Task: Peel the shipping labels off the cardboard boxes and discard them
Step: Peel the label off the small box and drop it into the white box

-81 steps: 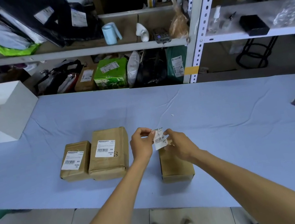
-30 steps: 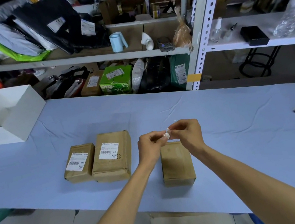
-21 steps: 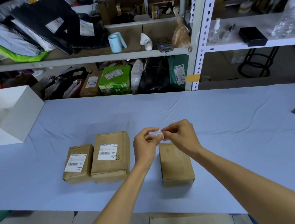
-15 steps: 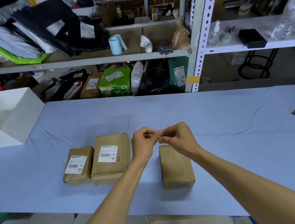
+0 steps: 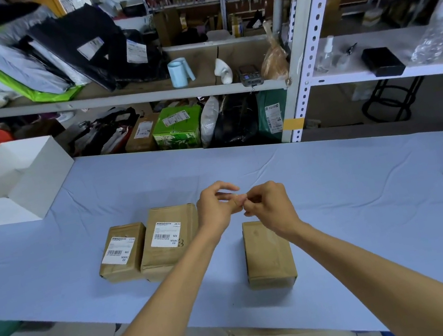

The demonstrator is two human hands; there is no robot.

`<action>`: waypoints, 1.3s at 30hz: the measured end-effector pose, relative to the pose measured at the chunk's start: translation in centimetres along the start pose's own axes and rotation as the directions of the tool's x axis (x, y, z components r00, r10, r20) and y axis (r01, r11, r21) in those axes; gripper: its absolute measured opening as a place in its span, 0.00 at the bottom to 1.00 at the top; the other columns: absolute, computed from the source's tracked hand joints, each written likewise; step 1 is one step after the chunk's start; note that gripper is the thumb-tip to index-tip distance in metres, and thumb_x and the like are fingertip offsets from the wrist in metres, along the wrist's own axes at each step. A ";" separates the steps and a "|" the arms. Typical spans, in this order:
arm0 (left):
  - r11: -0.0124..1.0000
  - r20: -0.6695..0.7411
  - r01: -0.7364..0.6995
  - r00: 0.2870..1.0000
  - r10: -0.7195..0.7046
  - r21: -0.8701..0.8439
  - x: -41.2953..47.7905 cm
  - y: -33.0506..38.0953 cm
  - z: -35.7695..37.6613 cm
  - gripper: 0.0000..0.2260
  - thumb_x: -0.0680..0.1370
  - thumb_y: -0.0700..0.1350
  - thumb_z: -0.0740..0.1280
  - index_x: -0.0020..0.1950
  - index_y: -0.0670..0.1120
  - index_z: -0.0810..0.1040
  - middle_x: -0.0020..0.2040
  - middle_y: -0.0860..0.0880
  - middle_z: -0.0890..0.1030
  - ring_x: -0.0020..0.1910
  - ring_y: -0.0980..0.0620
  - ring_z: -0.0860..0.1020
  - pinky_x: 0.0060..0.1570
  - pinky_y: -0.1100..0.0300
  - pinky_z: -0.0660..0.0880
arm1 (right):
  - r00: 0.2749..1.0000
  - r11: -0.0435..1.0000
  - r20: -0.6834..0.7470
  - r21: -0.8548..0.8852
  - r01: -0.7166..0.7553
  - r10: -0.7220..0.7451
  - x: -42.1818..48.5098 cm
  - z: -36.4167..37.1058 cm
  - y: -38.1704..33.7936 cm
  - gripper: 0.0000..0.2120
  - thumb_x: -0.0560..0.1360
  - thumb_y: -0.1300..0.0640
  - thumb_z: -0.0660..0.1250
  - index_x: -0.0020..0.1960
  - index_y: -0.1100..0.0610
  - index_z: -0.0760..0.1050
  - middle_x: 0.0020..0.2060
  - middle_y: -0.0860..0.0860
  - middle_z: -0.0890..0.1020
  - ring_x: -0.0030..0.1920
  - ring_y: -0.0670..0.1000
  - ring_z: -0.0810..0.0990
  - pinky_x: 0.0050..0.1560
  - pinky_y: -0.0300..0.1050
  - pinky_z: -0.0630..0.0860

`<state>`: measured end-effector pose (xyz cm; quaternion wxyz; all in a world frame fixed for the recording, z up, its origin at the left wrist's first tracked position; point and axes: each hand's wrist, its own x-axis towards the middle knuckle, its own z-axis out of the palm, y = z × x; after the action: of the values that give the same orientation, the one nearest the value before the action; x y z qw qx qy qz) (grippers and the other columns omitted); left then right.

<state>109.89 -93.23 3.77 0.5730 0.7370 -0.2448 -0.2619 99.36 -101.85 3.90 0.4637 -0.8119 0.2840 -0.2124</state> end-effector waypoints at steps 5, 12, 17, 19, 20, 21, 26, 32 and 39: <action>0.986 0.006 -0.129 0.992 0.129 0.110 -0.1 0.3 0.0 0.04 0.73 0.38 0.73 0.47 0.43 0.85 0.40 0.47 0.85 0.39 0.52 0.84 0.42 0.66 0.79 | 0.991 0.979 0.002 0.156 -0.133 0.134 0.5 -0.6 -0.6 0.07 0.73 0.62 0.69 0.40 0.64 0.83 0.33 0.56 0.84 0.33 0.50 0.85 0.45 0.52 0.83; 0.998 -0.020 -0.045 0.999 0.044 -0.046 0.2 0.2 -0.6 0.05 0.71 0.34 0.74 0.41 0.43 0.84 0.39 0.44 0.85 0.41 0.47 0.84 0.45 0.57 0.81 | 0.981 0.966 -0.142 0.241 -0.094 0.130 0.0 0.2 -1.2 0.08 0.72 0.64 0.70 0.51 0.62 0.82 0.34 0.56 0.85 0.33 0.49 0.85 0.42 0.47 0.83; 0.997 -0.052 0.025 0.998 -0.028 -0.068 0.6 0.4 -1.5 0.08 0.71 0.38 0.76 0.47 0.44 0.80 0.36 0.45 0.84 0.36 0.49 0.84 0.43 0.58 0.82 | 1.000 0.986 -0.021 0.169 -0.017 0.021 0.5 0.1 -1.5 0.06 0.69 0.66 0.72 0.45 0.59 0.84 0.35 0.52 0.86 0.38 0.47 0.85 0.45 0.45 0.82; 1.000 -0.016 -0.004 1.000 0.004 -0.001 0.5 0.8 -1.6 0.07 0.70 0.37 0.76 0.46 0.42 0.82 0.36 0.44 0.84 0.34 0.50 0.84 0.43 0.58 0.82 | 1.000 0.990 -0.025 0.140 -0.010 0.014 0.7 0.0 -1.0 0.06 0.69 0.67 0.71 0.44 0.61 0.84 0.35 0.52 0.85 0.38 0.47 0.84 0.45 0.45 0.82; 0.999 -0.002 -0.016 1.000 0.016 0.029 0.5 0.9 -1.6 0.05 0.70 0.37 0.76 0.44 0.42 0.83 0.36 0.44 0.84 0.34 0.50 0.84 0.44 0.58 0.82 | 0.999 0.991 -0.036 0.132 -0.002 0.007 0.8 0.0 -0.7 0.06 0.69 0.68 0.71 0.44 0.61 0.84 0.35 0.52 0.85 0.37 0.47 0.84 0.44 0.44 0.82; 0.999 0.009 -0.018 1.000 0.017 0.050 0.3 1.1 -1.6 0.04 0.71 0.37 0.75 0.43 0.42 0.83 0.36 0.44 0.84 0.34 0.51 0.84 0.44 0.58 0.82 | 0.999 0.992 -0.043 0.125 0.006 0.000 0.8 0.0 -0.6 0.05 0.70 0.68 0.70 0.43 0.62 0.83 0.35 0.52 0.85 0.37 0.47 0.84 0.43 0.42 0.82; 0.999 0.005 0.039 0.999 -0.039 0.005 -0.3 0.2 -2.8 0.07 0.73 0.35 0.72 0.39 0.46 0.83 0.37 0.44 0.85 0.37 0.48 0.85 0.49 0.52 0.82 | 0.999 0.993 0.001 0.113 0.038 -0.038 0.6 1.0 -1.1 0.04 0.73 0.63 0.71 0.42 0.64 0.82 0.33 0.54 0.84 0.32 0.47 0.83 0.38 0.42 0.82; 0.986 -0.117 0.095 0.987 -0.111 -0.135 -1.1 0.0 -4.8 0.09 0.77 0.34 0.67 0.39 0.45 0.79 0.31 0.52 0.82 0.29 0.58 0.81 0.38 0.65 0.79 | 0.998 0.987 0.031 0.149 0.054 -0.059 1.9 3.4 -3.6 0.05 0.70 0.63 0.72 0.36 0.62 0.82 0.29 0.54 0.83 0.31 0.50 0.83 0.39 0.55 0.81; 0.961 -0.205 0.043 0.973 -0.101 -0.273 -1.5 -0.8 -9.4 0.03 0.76 0.31 0.67 0.48 0.37 0.78 0.38 0.44 0.80 0.29 0.60 0.81 0.37 0.69 0.79 | 0.996 0.944 0.017 0.316 -0.094 0.093 2.3 8.5 -6.5 0.03 0.71 0.67 0.70 0.38 0.64 0.80 0.32 0.59 0.83 0.35 0.56 0.84 0.44 0.55 0.82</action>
<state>115.10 -85.28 5.13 0.6802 0.6859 -0.1162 -0.2311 107.96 -95.31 5.72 0.5977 -0.7129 0.2839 -0.2322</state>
